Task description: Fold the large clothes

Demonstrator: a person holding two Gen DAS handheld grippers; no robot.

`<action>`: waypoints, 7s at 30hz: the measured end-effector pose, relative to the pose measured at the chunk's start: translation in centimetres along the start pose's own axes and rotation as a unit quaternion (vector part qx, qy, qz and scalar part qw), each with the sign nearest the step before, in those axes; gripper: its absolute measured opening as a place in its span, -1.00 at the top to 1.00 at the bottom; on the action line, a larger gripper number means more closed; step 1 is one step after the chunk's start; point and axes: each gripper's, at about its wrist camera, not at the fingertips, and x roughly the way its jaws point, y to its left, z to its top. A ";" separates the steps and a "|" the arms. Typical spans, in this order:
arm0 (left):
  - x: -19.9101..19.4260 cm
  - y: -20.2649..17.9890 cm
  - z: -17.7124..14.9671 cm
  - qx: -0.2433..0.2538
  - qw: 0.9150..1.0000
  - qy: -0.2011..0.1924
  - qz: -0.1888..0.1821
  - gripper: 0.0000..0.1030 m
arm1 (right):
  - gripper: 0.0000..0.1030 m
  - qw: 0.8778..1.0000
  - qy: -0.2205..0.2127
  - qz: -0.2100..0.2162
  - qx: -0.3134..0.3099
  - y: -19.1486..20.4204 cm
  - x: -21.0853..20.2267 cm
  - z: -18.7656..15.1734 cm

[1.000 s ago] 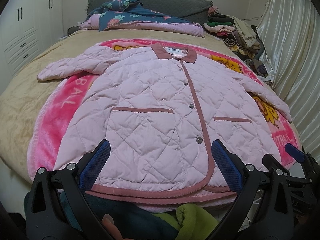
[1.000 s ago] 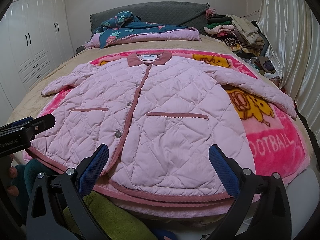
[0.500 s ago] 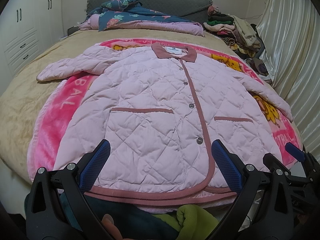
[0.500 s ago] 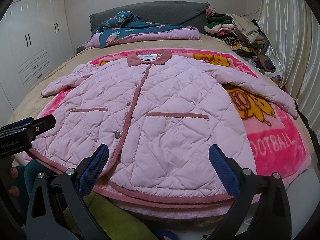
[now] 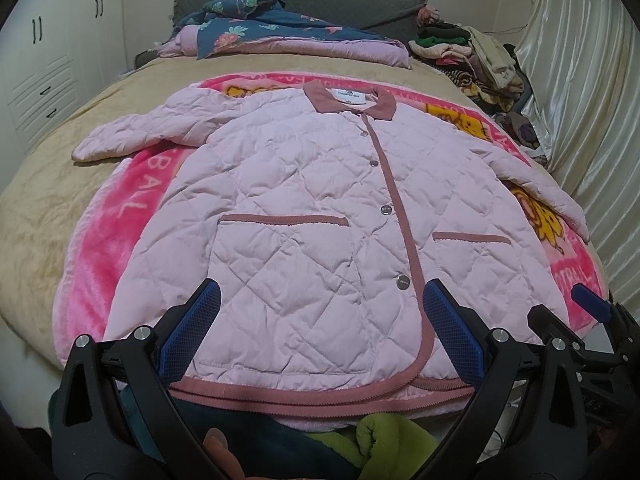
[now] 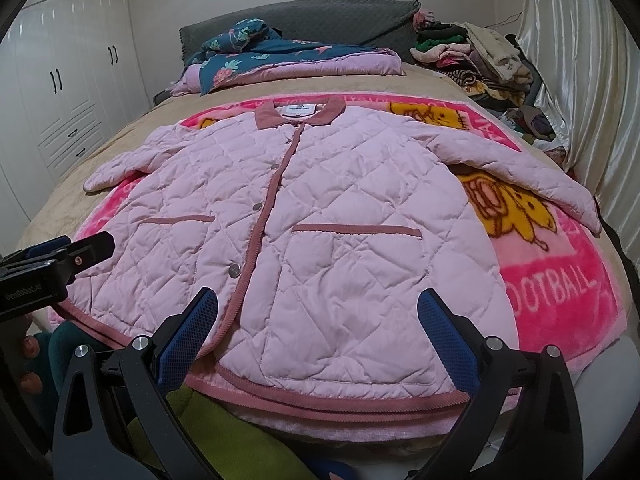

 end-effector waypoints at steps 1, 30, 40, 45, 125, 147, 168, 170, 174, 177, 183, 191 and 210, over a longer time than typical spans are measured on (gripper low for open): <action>0.2 0.1 0.0 -0.001 1.000 0.003 0.000 -0.84 | -0.92 1.000 -0.001 0.000 0.002 -0.1 0.0 0.2; 9.0 -5.0 9.6 0.023 0.999 0.030 -0.002 -0.84 | -0.92 1.000 0.015 0.005 0.020 -4.1 8.0 9.3; 12.6 -6.4 13.3 0.015 0.999 0.033 -0.015 -0.84 | -0.92 0.998 0.020 -0.019 0.051 -8.5 11.4 12.3; 14.7 -7.6 15.2 0.033 0.999 0.033 -0.007 -0.84 | -0.92 0.994 0.029 -0.048 0.091 -12.0 13.3 13.3; 19.7 6.2 24.3 -0.061 0.997 -0.009 0.037 -0.84 | 0.66 0.977 -0.163 -0.068 0.122 -20.3 11.3 28.1; 19.4 13.4 24.8 -0.169 0.985 -0.009 -0.039 -0.84 | 0.66 0.987 -0.151 0.044 0.020 -2.9 17.3 32.8; 21.3 16.7 23.8 -0.285 0.934 -0.009 -0.216 -0.84 | 0.51 0.987 -0.027 0.099 -0.126 10.3 28.2 23.4; 21.6 16.4 23.7 -0.285 0.932 -0.007 -0.222 -0.84 | 0.44 0.985 -0.015 0.099 -0.140 10.9 28.7 22.3; 23.1 15.7 23.0 -0.290 0.925 0.011 -0.246 -0.84 | -0.01 0.982 0.016 0.116 -0.151 11.7 29.4 20.5; 24.8 14.8 22.4 -0.288 0.926 0.034 -0.241 -0.84 | -0.39 0.979 0.023 0.138 -0.152 11.8 28.7 19.9; 27.8 12.4 21.2 -0.255 0.943 0.080 -0.197 -0.79 | -0.47 0.980 0.023 0.154 -0.126 8.5 26.2 20.0; 27.9 9.5 20.7 -0.172 0.973 0.061 -0.144 0.65 | -0.47 0.996 0.035 0.082 -0.022 -2.3 25.0 20.6; 27.9 10.0 20.4 -0.104 0.991 0.059 -0.059 0.52 | -0.48 0.990 0.085 -0.038 0.110 -15.4 31.4 21.8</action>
